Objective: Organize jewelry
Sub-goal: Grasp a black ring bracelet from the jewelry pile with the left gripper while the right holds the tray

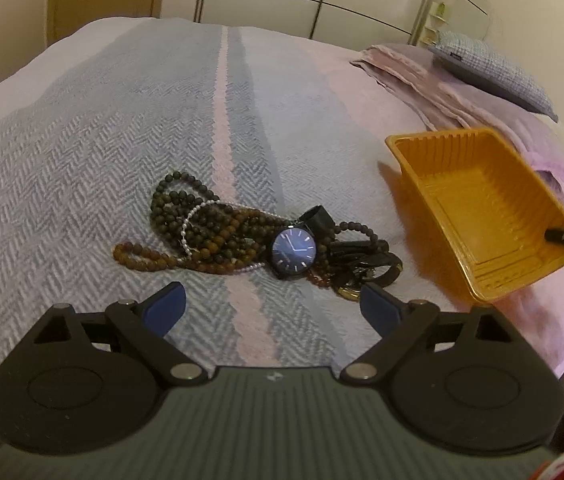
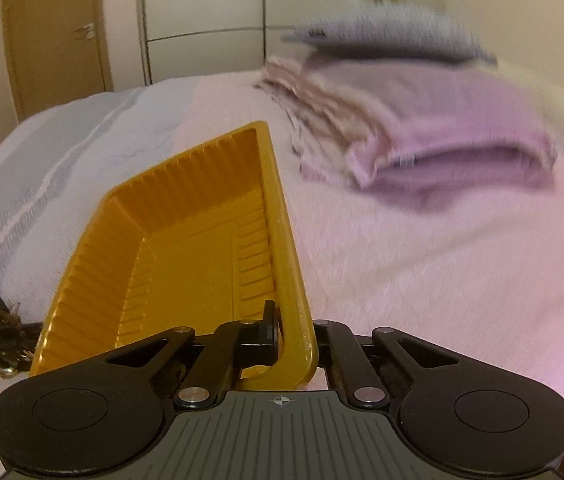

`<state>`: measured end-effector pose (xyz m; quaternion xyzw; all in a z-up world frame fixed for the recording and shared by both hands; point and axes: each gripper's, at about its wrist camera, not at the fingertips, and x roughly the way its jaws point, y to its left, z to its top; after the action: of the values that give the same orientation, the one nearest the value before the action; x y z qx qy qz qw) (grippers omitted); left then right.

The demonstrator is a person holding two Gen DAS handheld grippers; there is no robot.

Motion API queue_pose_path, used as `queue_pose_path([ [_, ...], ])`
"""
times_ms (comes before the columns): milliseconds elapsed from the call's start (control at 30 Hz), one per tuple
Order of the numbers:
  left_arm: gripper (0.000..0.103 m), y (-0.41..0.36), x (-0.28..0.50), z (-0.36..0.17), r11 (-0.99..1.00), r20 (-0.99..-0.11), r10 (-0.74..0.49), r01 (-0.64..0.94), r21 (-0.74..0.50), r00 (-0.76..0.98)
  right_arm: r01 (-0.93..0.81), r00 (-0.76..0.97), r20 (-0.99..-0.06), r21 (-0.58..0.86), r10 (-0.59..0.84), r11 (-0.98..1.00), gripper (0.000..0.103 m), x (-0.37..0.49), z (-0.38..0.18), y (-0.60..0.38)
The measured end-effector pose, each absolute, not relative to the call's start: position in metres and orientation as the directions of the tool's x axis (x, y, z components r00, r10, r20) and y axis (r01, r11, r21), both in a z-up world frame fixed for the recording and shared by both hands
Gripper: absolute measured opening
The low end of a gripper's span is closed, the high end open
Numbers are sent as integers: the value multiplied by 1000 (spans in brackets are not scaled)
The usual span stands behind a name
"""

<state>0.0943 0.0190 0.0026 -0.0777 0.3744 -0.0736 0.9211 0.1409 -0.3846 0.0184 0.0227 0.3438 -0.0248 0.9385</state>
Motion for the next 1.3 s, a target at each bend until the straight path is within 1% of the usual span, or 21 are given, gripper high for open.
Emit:
queue_pose_path([
  [100, 84, 21, 100, 3, 975, -676, -216, 119, -188, 704, 39, 775, -626, -84, -83, 996, 4, 137, 29, -366],
  [133, 81, 19, 103, 3, 973, -676, -228, 146, -177, 701, 33, 776, -624, -103, -90, 994, 4, 136, 30, -362],
  [200, 79, 10, 108, 4, 966, -672, -254, 215, -142, 695, 22, 778, -621, -128, -98, 991, 4, 134, 32, -356],
  [267, 71, -2, 115, 3, 954, -675, -272, 283, -96, 686, 19, 778, -620, -137, -101, 990, 4, 134, 31, -354],
  [300, 63, -9, 118, 2, 947, -677, -278, 312, -75, 682, 19, 779, -619, -140, -102, 990, 4, 134, 31, -353],
  [333, 57, -17, 122, 1, 937, -680, -288, 345, -55, 674, 19, 778, -620, -144, -105, 989, 4, 137, 31, -353],
  [400, 55, -30, 130, -3, 918, -687, -303, 396, -24, 661, 17, 778, -620, -147, -106, 989, 4, 137, 30, -352],
  [433, 49, -36, 132, -6, 909, -692, -306, 417, -8, 654, 16, 778, -620, -149, -106, 989, 4, 137, 31, -353],
  [467, 47, -44, 136, -9, 897, -697, -305, 441, 18, 649, 14, 778, -619, -151, -106, 988, 4, 137, 31, -352],
  [500, 42, -52, 138, -13, 884, -704, -302, 465, 46, 643, 13, 778, -619, -152, -106, 988, 4, 136, 32, -351],
  [533, 33, -60, 140, -17, 873, -709, -294, 482, 74, 641, 11, 778, -620, -152, -104, 988, 4, 137, 32, -352],
  [633, 22, -76, 148, -28, 849, -726, -278, 514, 121, 629, 9, 778, -620, -148, -100, 989, 4, 137, 31, -353],
  [700, 18, -82, 152, -33, 835, -731, -269, 530, 147, 627, 8, 778, -620, -145, -97, 989, 4, 138, 31, -354],
  [800, 18, -92, 157, -37, 811, -738, -265, 558, 178, 620, 6, 779, -619, -144, -94, 990, 4, 138, 30, -354],
  [967, 13, -95, 158, -40, 794, -737, -243, 565, 222, 631, 1, 782, -616, -146, -92, 989, 4, 138, 29, -354],
  [1100, 11, -88, 154, -29, 814, -727, -254, 547, 195, 638, 1, 783, -615, -147, -92, 989, 4, 137, 30, -354],
  [1167, 8, -83, 152, -22, 823, -722, -264, 539, 176, 639, 0, 784, -614, -145, -90, 989, 4, 137, 30, -354],
  [1300, 7, -77, 148, -5, 837, -706, -290, 529, 141, 647, 0, 784, -614, -143, -88, 990, 4, 136, 30, -354],
])
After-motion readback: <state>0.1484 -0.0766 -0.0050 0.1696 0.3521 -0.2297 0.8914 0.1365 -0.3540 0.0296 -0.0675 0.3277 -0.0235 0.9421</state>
